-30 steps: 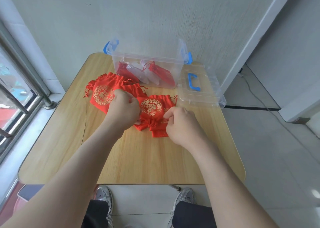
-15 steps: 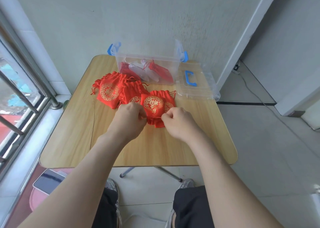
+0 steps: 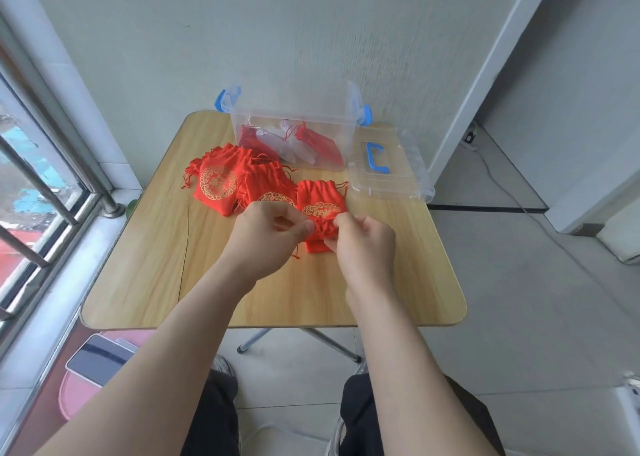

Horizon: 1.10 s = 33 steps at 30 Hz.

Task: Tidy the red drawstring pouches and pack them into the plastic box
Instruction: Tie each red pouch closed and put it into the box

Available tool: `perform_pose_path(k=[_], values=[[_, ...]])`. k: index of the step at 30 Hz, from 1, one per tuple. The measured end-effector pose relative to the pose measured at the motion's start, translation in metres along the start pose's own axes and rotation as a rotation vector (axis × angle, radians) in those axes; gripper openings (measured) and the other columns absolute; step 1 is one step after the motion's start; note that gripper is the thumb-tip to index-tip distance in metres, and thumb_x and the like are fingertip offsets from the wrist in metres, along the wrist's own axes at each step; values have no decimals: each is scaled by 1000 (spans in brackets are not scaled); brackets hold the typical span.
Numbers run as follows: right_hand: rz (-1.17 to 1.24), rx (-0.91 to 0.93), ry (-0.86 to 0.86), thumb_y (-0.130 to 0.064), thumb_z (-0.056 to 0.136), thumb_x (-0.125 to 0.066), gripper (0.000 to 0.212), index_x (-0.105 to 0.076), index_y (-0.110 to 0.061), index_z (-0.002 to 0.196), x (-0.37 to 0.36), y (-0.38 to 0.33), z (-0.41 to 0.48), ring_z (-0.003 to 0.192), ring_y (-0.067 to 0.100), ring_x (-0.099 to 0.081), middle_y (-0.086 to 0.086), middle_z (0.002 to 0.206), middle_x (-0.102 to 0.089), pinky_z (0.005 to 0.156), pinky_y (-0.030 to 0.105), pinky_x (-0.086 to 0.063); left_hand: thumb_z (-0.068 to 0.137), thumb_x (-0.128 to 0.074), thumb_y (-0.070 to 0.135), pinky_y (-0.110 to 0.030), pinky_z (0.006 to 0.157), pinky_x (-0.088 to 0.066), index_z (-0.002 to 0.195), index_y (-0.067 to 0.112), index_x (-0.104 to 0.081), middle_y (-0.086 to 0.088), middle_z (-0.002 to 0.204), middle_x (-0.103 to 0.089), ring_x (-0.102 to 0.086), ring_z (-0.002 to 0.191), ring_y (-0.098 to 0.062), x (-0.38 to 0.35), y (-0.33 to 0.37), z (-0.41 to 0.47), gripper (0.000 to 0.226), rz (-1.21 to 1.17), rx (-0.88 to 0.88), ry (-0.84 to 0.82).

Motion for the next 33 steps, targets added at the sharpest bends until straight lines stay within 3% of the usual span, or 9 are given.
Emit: perform_pose_path(k=[3, 7, 10, 14, 18, 23, 26, 28, 33], values=[[174, -61, -2, -17, 92, -66, 20, -75, -3, 82, -2, 3, 2, 84, 26, -80, 9, 79, -80, 77, 44, -67, 95, -79, 28, -31, 77, -55, 84, 20, -79, 1, 82, -78, -69, 76, -11, 0, 1, 3, 14, -108, 52, -13], [238, -27, 10, -13, 92, -69, 17, -76, 0, 84, 5, -8, 3, 80, 25, -80, 10, 78, -80, 59, 28, -61, 96, -78, 23, -52, 99, -60, 89, 13, -79, -9, 84, -79, -74, 94, -39, 0, 3, 6, 12, -290, 108, -47], [257, -11, 26, -14, 90, -71, 18, -76, 1, 81, 6, -12, 8, 80, 29, -80, 13, 79, -80, 54, 25, -59, 96, -78, 25, -58, 100, -58, 90, 11, -77, -8, 83, -79, -75, 98, -39, 3, 6, 10, 15, -338, 99, -17], [194, 45, 42, -22, 84, -76, 19, -76, -7, 73, 2, -19, 15, 79, 34, -78, 13, 79, -79, 52, 31, -59, 92, -81, 34, -56, 99, -59, 80, 11, -71, -7, 81, -76, -72, 86, -26, 8, 7, 15, 28, -419, 87, 23], [65, 133, 10, -18, 82, -77, 13, -76, -6, 75, -1, -31, 14, 53, 17, -72, 8, 67, -76, 47, 28, -55, 96, -77, 23, -41, 81, -51, 72, 15, -62, -10, 86, -71, -62, 83, -25, 5, 16, 17, 29, -588, 88, -10], [-99, 228, -74, -24, 71, -78, 15, -74, -10, 67, -12, -32, 13, 62, 32, -73, 6, 62, -73, 53, 52, -63, 105, -64, 15, -25, 54, -43, 83, 18, -47, -8, 97, -79, -51, 58, -12, 2, 22, 15, 27, -726, 172, -61], [-248, 325, -114, -22, 79, -76, 17, -70, -13, 65, -14, -32, 12, 59, 25, -73, 3, 59, -71, 56, 47, -62, 106, -63, 19, -23, 48, -39, 95, 11, -58, -3, 79, -69, -43, 55, -11, 2, 12, 16, 14, -716, 255, -82], [-317, 389, -149, -25, 86, -71, 18, -70, -19, 69, -14, -30, 12, 59, 21, -72, -2, 61, -71, 58, 44, -61, 105, -65, 24, -23, 49, -38, 96, 9, -65, 1, 71, -56, -39, 56, -10, -2, 5, 15, 18, -666, 311, -135], [-504, 473, -196, -27, 99, -65, 20, -74, -26, 83, -10, -27, 11, 66, 6, -66, -12, 71, -71, 57, 26, -49, 101, -71, 24, -23, 53, -43, 99, 8, -68, 1, 77, -67, -42, 59, -10, -6, 2, 8, 17, -588, 348, -226]])
Point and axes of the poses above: each hand's wrist, its own z-axis towards the middle knuckle, its own x-axis out of the back of the hand, y = z × x, the point moved 6 cm from there along z, towards the middle knuckle
